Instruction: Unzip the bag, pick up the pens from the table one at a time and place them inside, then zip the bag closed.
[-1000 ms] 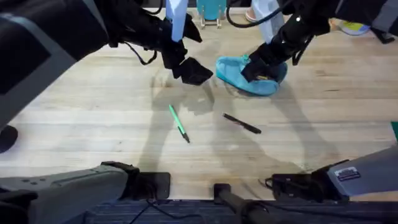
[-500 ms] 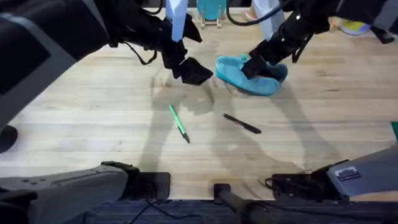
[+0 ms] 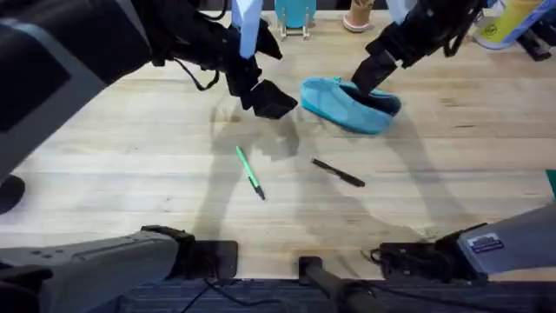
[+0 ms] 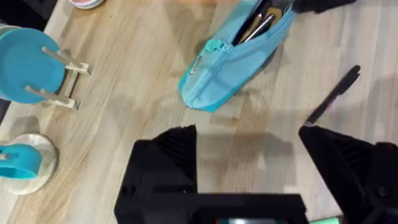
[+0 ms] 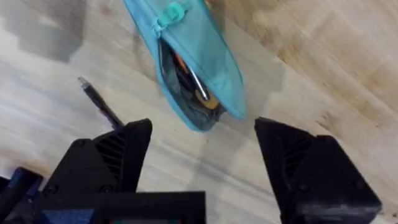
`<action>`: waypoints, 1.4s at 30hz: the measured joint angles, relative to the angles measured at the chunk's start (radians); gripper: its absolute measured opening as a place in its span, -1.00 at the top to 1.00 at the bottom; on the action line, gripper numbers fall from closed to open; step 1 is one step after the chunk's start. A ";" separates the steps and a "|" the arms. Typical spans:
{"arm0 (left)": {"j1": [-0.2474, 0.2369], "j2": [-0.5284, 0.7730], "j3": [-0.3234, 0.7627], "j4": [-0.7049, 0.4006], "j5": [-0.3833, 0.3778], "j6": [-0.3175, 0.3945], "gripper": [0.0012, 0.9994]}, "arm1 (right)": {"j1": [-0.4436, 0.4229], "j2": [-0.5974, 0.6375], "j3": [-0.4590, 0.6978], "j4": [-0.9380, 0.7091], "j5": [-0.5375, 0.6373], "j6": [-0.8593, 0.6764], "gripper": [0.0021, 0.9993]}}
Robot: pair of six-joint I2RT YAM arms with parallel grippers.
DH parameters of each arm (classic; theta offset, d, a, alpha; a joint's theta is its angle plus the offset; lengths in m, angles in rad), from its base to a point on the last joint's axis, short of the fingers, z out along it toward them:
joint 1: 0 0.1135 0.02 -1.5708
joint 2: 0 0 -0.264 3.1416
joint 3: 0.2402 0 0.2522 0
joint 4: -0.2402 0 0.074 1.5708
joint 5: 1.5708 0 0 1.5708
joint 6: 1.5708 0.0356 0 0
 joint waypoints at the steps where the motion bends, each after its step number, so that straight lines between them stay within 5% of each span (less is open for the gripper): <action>1: 0.000 0.000 0.000 0.000 0.000 0.000 -0.99 | 0.000 0.000 0.014 -0.017 0.000 0.005 -1.00; 12: 0.000 0.000 0.000 0.000 0.000 0.000 -0.99 | 0.000 -0.033 0.034 -0.136 0.000 0.088 -0.99; 19: 0.000 0.000 0.000 0.000 0.000 0.000 -0.99 | 0.000 -0.243 0.028 -0.154 0.000 0.093 -1.00; 32: 0.000 0.000 0.000 0.000 0.000 0.000 -0.99 | 0.000 -0.703 -0.290 -0.094 0.000 0.077 -1.00; 42: 0.000 0.000 0.000 0.000 -0.008 0.000 -0.99 | 0.009 -0.798 -0.406 -0.055 -0.131 0.089 -1.00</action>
